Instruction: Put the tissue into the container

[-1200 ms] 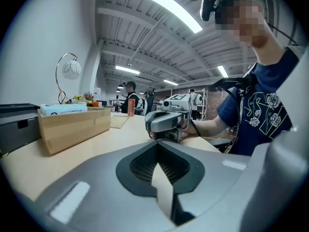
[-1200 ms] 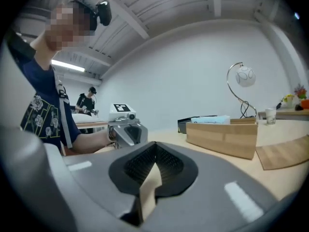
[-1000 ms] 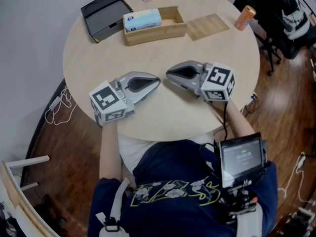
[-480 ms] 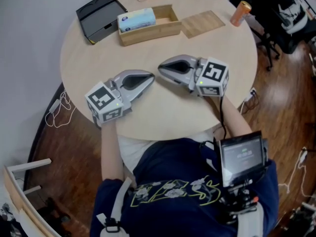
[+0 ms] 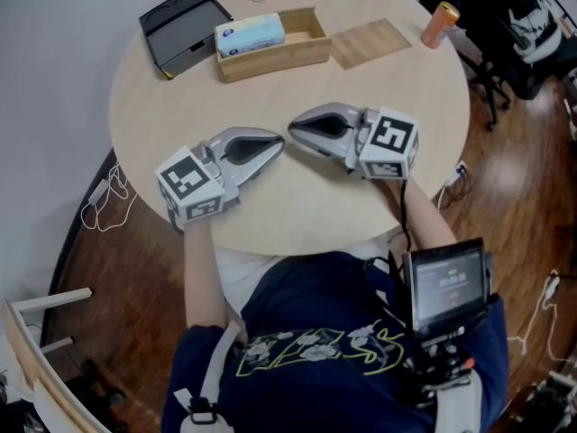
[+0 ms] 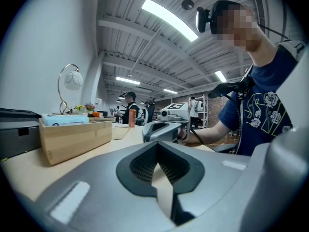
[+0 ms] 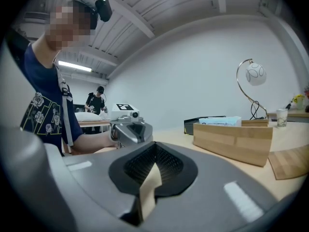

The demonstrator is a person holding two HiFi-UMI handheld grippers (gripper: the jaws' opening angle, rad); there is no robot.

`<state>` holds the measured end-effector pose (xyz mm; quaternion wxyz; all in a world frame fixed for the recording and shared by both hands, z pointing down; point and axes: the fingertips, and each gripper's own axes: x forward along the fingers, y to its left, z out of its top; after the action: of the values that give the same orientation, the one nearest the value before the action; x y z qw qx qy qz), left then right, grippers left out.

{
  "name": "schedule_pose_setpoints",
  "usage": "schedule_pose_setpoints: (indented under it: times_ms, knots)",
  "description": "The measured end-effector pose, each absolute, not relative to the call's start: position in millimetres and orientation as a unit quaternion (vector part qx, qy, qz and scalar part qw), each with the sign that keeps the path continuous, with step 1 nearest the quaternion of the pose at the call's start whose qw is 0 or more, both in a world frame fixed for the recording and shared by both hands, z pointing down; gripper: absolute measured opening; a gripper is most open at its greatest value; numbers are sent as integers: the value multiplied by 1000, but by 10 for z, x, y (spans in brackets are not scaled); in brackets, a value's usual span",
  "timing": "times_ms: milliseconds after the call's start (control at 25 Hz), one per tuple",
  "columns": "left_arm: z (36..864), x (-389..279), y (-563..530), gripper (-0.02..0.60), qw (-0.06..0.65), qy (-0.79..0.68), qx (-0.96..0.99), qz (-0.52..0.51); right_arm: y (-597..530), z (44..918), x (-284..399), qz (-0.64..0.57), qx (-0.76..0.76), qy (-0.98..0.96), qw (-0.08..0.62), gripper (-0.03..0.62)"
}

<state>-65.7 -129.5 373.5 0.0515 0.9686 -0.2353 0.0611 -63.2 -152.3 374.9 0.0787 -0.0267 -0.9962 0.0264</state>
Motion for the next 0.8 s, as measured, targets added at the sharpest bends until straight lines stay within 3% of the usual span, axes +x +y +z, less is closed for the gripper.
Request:
schedule_pose_setpoints:
  times_ms: [800]
  knots:
    - [3741, -643, -1263, 5, 50, -233, 969, 60, -1437, 3759, -634, 25, -40, -996, 80, 0]
